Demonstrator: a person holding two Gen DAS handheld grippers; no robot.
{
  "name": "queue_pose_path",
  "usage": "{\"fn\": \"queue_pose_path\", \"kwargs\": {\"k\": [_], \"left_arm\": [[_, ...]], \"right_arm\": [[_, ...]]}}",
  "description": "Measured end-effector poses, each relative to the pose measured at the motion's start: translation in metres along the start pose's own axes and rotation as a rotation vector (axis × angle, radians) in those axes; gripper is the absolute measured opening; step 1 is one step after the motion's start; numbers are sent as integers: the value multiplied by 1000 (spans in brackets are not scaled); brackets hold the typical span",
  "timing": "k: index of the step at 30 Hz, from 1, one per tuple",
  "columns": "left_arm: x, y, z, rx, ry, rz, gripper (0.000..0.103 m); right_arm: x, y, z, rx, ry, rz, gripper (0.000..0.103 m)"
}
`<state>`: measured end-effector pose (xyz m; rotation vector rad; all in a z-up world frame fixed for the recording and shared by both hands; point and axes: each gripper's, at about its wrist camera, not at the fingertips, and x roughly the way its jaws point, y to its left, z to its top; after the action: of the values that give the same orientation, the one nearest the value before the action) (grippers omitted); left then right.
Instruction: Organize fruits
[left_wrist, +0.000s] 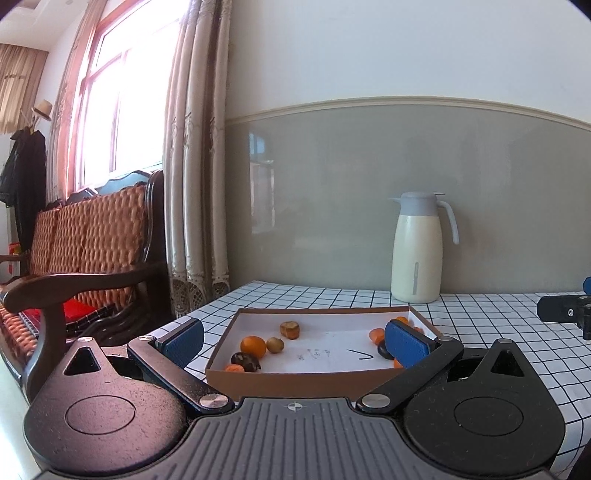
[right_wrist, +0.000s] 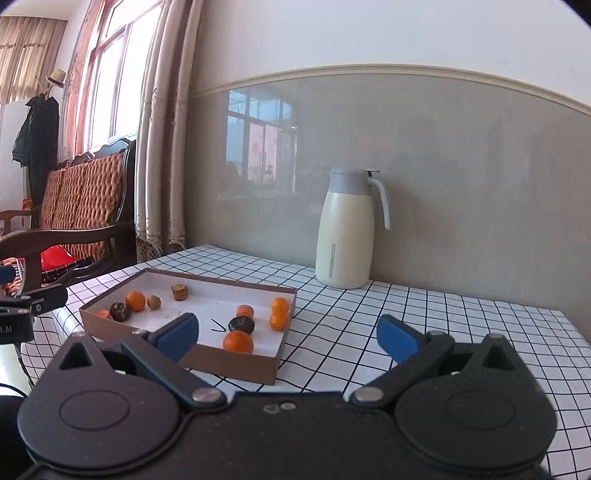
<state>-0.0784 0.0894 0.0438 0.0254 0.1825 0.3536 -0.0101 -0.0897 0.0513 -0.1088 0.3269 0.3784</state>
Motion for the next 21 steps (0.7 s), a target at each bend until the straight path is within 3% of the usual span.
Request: {"fn": "queue_pose_path", "kwargs": {"k": [21], "left_arm": [[0, 6, -3, -21, -1, -4, 103]], "right_arm": [[-1, 3, -1, -4, 11, -2, 97]]}}
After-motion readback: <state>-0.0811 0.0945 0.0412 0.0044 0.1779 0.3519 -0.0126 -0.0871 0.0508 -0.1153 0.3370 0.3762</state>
